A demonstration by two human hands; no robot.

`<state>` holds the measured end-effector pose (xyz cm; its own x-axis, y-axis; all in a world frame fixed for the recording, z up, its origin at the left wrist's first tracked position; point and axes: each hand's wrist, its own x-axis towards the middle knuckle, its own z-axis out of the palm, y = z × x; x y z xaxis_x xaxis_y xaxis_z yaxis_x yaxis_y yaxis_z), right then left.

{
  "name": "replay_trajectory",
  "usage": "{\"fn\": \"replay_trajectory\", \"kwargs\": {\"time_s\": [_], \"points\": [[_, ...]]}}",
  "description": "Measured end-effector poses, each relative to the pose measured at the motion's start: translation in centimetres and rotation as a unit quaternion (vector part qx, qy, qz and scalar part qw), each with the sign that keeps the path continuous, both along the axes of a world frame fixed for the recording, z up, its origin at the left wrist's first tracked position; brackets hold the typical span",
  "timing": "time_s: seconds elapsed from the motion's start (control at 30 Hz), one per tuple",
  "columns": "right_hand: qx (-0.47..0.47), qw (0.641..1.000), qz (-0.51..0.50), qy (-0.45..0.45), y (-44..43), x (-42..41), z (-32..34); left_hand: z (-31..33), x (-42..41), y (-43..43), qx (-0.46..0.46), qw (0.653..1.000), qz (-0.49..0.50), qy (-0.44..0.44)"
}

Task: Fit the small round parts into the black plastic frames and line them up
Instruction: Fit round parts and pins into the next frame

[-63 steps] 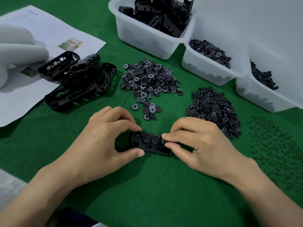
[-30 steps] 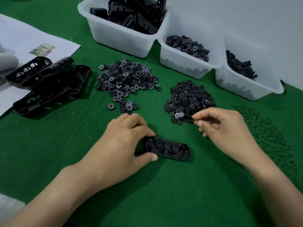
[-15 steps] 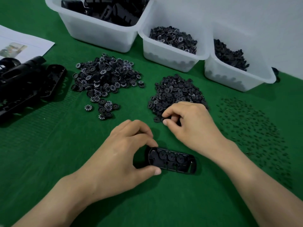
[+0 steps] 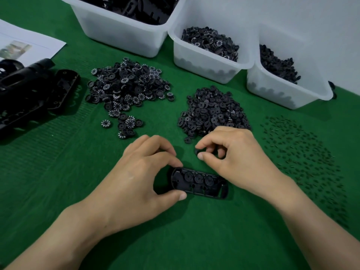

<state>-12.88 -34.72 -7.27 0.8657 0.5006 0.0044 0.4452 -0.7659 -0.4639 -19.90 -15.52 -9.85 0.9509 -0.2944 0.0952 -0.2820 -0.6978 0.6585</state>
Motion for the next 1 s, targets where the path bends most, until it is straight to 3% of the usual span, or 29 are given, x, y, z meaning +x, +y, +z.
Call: {"fn": "replay_trajectory", "kwargs": {"time_s": [0.2, 0.3, 0.67, 1.0], "points": [[0.043, 0.995, 0.09, -0.025, -0.4, -1.2, 0.8, 0.0, 0.0, 0.0, -0.001, 1.0, 0.005, -0.003], [0.016, 0.987, 0.148, -0.053, -0.5, -2.2, 0.9, 0.0, 0.0, 0.0, 0.004, 1.0, 0.002, -0.004], [-0.05, 0.964, 0.208, -0.16, -0.5, -2.4, 0.6, 0.0, -0.1, -0.1, 0.003, 1.0, 0.007, -0.006], [-0.068, 0.96, 0.234, -0.139, -0.3, -2.0, 0.7, -0.1, 0.0, 0.0, 0.003, 1.0, 0.0, -0.011]]}}
